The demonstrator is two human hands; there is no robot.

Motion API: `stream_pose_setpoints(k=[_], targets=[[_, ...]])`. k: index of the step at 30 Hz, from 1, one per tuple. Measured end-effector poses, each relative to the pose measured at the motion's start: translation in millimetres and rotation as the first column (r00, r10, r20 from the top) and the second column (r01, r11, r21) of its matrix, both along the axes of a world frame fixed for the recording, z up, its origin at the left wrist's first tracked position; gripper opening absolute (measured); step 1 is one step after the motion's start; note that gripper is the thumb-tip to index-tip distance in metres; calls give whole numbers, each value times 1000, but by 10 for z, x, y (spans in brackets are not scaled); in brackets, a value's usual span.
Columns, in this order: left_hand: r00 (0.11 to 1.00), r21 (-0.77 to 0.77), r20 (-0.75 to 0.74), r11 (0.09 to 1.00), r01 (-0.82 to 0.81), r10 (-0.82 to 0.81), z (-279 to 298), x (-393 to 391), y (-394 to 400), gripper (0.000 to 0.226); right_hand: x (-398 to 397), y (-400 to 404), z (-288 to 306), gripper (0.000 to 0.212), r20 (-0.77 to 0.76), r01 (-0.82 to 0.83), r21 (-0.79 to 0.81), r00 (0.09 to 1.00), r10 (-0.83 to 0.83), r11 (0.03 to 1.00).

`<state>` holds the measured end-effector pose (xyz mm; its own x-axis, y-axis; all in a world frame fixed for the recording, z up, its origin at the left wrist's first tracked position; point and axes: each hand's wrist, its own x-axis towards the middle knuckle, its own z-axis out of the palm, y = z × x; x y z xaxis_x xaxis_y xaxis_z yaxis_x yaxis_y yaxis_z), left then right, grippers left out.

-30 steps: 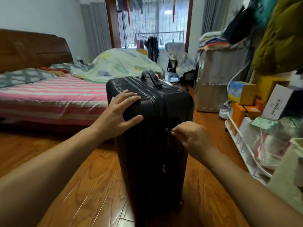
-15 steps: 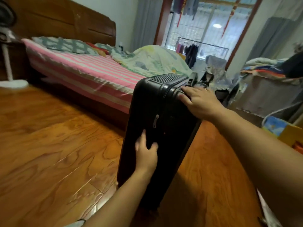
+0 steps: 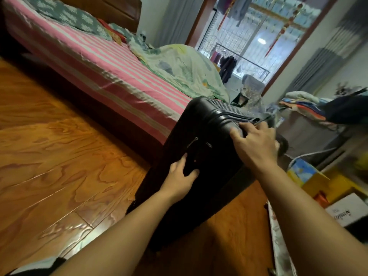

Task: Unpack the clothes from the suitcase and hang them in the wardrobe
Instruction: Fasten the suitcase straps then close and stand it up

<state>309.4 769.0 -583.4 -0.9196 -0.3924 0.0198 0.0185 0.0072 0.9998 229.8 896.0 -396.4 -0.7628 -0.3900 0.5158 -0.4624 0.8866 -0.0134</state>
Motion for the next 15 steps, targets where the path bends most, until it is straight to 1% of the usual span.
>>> stream_pose_setpoints(k=[3, 4, 5, 6, 7, 8, 9, 10, 11, 12, 15], targets=[[998, -12, 35, 998, 57, -57, -1, -102, -17, 66, -77, 0, 149, 51, -94, 71, 69, 993, -64, 995], [996, 1, 39, 996, 85, -85, -17, -132, 9, 64, -141, -20, 199, 49, -99, 78, 102, 993, -68, 992], [993, 17, 30, 994, 112, -112, -42, -161, 53, 63, -231, -61, 242, 49, -68, 73, 117, 996, -65, 990], [992, 24, 12, 992, 127, -127, -89, -199, 115, 63, -336, -101, 258, 54, 9, 60, 107, 998, -61, 992], [992, 29, -4, 992, 124, -124, -137, -250, 173, 63, -417, -129, 260, 66, 122, 55, 107, 990, -68, 993], [994, 30, -10, 993, 110, -110, -170, -318, 218, 63, -499, -136, 260, 83, 236, 32, 131, 970, -63, 991], [995, 35, -8, 994, 102, -102, -191, -380, 261, 63, -560, -115, 251, 100, 329, -4, 188, 943, -59, 982], [995, 40, -6, 994, 103, -103, -191, -426, 298, 62, -608, -62, 239, 111, 393, -32, 242, 917, -68, 970], [995, 57, 0, 993, 102, -102, -167, -482, 312, 61, -634, 1, 235, 113, 432, -42, 284, 898, -89, 958], [995, 87, 10, 991, 98, -100, -130, -540, 317, 59, -657, 81, 231, 110, 455, -33, 307, 883, -116, 951], [997, 267, 20, 962, 61, -69, 75, -706, 312, 40, -619, 234, 239, 102, 444, 1, 334, 882, -158, 943]])
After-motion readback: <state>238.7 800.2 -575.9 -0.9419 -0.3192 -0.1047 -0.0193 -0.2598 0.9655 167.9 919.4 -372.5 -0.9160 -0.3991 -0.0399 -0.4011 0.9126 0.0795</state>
